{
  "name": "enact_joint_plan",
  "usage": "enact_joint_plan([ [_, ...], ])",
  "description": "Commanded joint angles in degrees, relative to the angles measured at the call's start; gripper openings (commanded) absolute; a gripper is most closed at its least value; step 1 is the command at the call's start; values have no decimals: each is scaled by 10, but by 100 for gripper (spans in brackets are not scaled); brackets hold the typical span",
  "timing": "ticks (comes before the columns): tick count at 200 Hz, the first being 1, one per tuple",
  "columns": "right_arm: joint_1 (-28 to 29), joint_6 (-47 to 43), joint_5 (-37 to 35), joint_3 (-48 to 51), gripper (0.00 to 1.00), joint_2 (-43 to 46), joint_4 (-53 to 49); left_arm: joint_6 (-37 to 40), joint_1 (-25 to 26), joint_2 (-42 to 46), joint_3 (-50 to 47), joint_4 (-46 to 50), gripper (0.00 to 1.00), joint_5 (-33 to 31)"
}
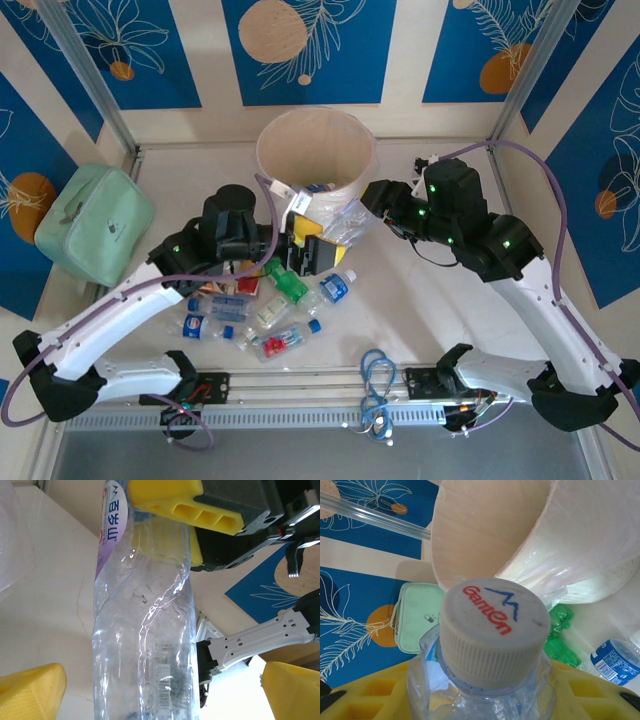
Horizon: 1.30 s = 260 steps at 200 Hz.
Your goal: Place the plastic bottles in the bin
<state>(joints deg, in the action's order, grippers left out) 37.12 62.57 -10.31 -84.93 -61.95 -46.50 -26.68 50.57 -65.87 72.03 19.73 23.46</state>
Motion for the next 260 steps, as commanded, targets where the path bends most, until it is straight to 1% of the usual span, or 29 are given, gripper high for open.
enact_joint_plan([
  [1, 2, 10, 15, -7, 50, 7, 18, 38, 16, -15, 10, 21, 98, -19],
  [36, 1, 18, 32, -12, 51, -1, 21, 52, 34, -23, 17, 18, 94, -37],
  [57, 1, 27, 37, -2, 51, 2, 33, 63, 41, -26, 21, 20, 89, -43],
  [119, -2, 33, 46, 7, 51, 2, 34, 95, 43, -4, 15, 25, 72, -96],
  [156, -5, 34, 54, 7, 51, -5, 32, 102, 43, 5, 5, 15, 67, -109],
  [203, -13, 32, 63, 3, 52, -8, 25, 80, 41, 25, -24, -33, 61, -122],
  [260, -23, 34, 83, 1, 52, -13, 34, 73, 41, 11, -21, -34, 59, -106],
])
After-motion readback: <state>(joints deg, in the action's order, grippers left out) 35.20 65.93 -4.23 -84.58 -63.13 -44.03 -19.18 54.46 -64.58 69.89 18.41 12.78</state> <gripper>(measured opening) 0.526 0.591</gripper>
